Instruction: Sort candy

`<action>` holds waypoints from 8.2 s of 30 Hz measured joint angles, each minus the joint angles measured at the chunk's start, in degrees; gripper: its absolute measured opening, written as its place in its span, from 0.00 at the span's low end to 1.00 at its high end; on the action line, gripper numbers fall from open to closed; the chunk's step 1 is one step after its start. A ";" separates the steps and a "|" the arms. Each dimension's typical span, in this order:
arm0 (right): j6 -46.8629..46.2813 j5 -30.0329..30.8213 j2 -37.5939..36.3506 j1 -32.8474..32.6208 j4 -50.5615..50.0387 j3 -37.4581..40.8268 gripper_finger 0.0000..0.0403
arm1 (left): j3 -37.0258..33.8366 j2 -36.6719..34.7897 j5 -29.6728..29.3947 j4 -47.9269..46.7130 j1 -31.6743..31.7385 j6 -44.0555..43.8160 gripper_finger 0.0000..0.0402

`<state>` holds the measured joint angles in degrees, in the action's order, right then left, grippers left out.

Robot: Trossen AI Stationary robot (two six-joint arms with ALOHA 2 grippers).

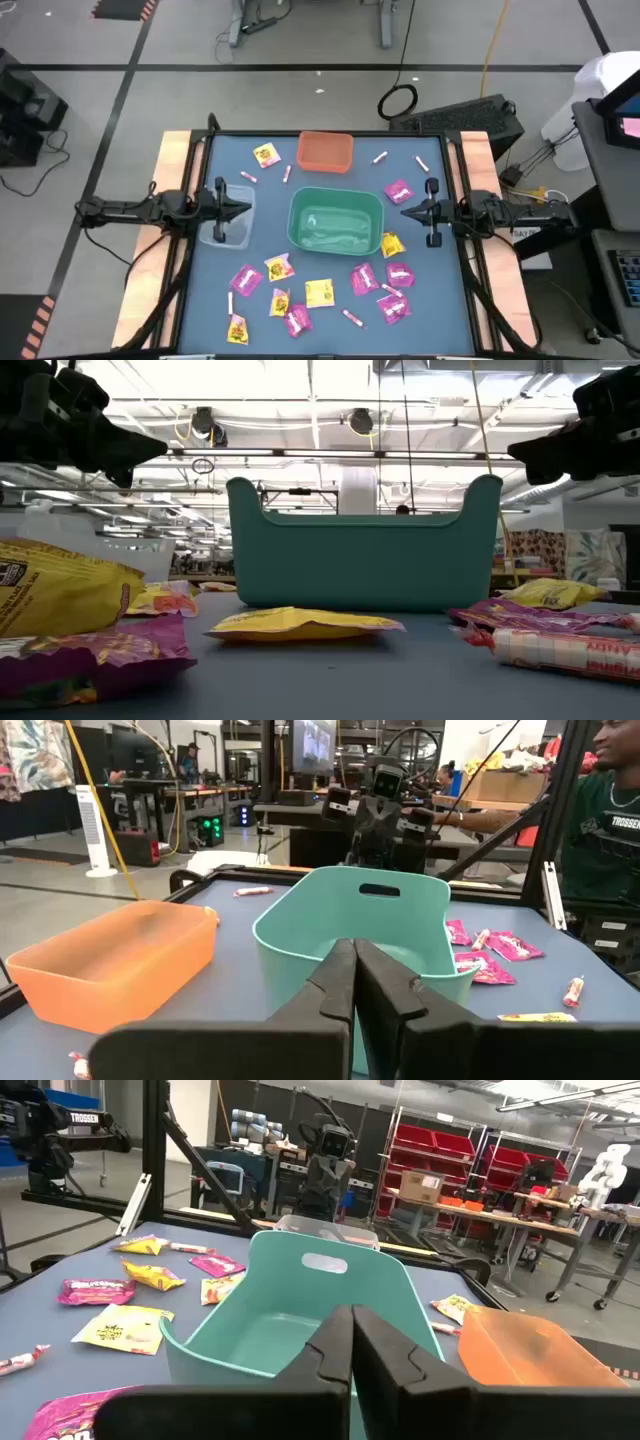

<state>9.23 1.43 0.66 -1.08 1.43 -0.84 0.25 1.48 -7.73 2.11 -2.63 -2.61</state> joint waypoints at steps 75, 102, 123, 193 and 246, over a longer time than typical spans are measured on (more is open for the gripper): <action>-0.02 -0.01 -0.01 0.02 -0.01 0.01 0.00 | 0.00 0.02 -0.02 0.00 -0.02 0.00 0.02; -0.02 0.00 -0.02 0.01 0.00 0.02 0.00 | 0.00 0.00 -0.01 0.00 -0.01 0.00 0.02; -0.01 -0.02 -0.01 0.00 -0.01 0.01 0.00 | 0.00 0.01 0.00 0.00 -0.01 0.01 0.02; -1.09 0.13 -0.02 0.00 -0.15 0.00 0.00 | 28.49 11.36 -2.64 -3.79 -0.02 0.16 0.02; -9.92 19.50 48.30 0.00 -20.49 -38.05 0.00 | 48.28 54.51 -18.46 -23.83 0.23 -0.87 0.02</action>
<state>-0.68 20.93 48.97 -1.08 -19.06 -38.89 48.53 55.99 -26.18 -21.72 -2.40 -3.48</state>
